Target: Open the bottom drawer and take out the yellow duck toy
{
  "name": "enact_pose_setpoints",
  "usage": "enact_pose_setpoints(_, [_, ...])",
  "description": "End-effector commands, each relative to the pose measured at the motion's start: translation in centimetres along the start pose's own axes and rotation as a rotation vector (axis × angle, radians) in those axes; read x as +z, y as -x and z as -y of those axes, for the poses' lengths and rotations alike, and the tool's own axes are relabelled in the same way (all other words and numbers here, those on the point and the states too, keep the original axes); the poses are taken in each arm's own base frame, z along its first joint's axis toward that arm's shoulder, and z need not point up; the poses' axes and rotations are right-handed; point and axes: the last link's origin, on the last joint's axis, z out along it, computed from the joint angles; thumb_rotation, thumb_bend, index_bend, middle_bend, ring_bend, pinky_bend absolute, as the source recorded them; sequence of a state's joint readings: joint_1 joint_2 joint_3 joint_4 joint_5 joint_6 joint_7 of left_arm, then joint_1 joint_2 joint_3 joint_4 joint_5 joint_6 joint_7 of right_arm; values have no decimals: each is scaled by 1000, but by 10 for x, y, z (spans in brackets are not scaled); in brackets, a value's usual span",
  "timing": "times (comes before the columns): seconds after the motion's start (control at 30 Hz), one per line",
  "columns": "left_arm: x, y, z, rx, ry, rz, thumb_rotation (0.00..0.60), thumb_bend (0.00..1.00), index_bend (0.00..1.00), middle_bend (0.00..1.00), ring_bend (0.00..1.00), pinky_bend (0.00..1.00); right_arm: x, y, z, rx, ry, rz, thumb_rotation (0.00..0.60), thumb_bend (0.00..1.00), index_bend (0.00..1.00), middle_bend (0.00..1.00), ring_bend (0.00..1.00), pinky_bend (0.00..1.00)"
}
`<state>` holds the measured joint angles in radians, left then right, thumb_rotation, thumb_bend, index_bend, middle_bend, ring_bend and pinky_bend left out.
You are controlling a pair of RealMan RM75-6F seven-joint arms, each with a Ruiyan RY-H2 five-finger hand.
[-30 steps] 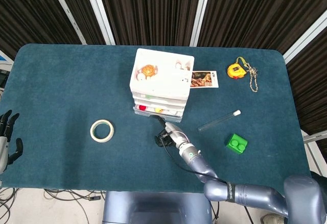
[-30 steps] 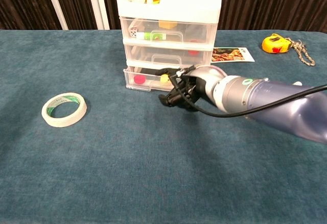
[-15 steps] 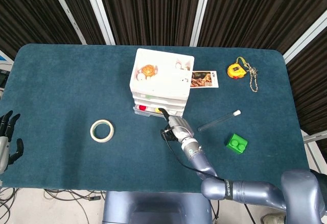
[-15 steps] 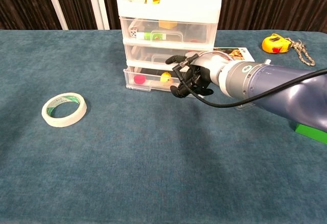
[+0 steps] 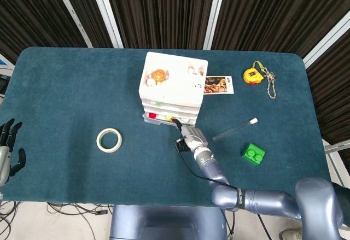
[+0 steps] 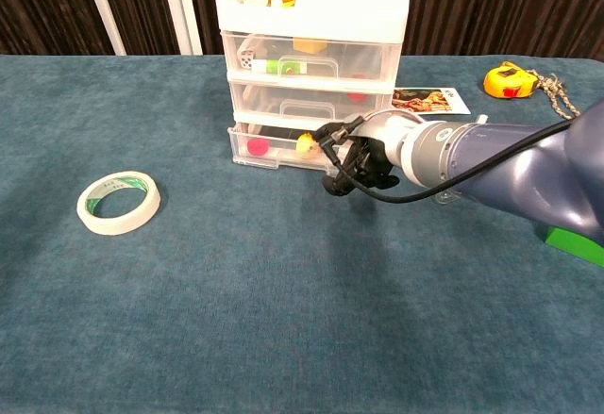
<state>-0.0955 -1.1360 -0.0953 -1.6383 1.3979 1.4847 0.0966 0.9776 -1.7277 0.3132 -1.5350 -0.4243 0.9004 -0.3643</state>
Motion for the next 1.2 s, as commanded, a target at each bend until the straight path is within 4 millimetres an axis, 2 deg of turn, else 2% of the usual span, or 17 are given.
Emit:
enact_pose_setpoints(0.03, [0,0,0,-5,-3,4,600,608,60,0,0,0,1,0,2,-13,-2,7,600,587,103,930,905,960])
enact_pose_setpoints(0.43, [0,0,0,-14,-5,8,600,607,60,0,0,0,7,1,13,-30,10,26,600,585,114,935,911,963])
enact_pose_setpoints(0.67, [0,0,0,-17,-6,8,600,608,60,0,0,0,11,-3,21,-27,9,41,600,586,176,943,916,968])
enact_pose_setpoints(0.8, [0,0,0,-16,-7,9,600,608,60,0,0,0,10,-3,22,-41,13,58,600,585,216,943,916,968])
enact_pose_setpoints(1.2, [0,0,0,-19,-8,13,600,608,60,0,0,0,1,0,27,-59,3,101,600,586,225,943,916,968])
